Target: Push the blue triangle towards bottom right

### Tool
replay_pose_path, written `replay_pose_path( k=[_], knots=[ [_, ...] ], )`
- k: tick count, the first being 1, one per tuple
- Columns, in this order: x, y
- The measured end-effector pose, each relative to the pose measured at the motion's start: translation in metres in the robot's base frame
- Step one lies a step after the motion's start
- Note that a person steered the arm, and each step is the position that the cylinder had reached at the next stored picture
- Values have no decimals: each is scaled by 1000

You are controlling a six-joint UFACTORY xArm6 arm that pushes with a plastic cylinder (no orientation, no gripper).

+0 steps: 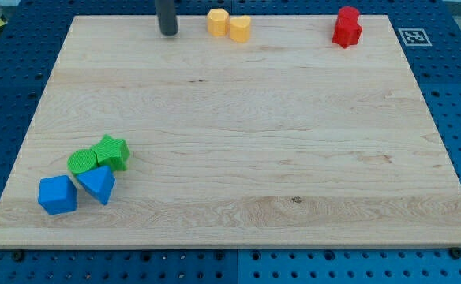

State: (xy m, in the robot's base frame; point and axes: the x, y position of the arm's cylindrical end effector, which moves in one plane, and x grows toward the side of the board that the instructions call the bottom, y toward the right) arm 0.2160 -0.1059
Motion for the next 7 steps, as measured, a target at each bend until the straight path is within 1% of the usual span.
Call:
replay_pose_path(
  k=[1,4,5,7],
  knots=[
    [-19,18],
    [-23,23],
    [-23,37],
    [-22,124]
  ],
)
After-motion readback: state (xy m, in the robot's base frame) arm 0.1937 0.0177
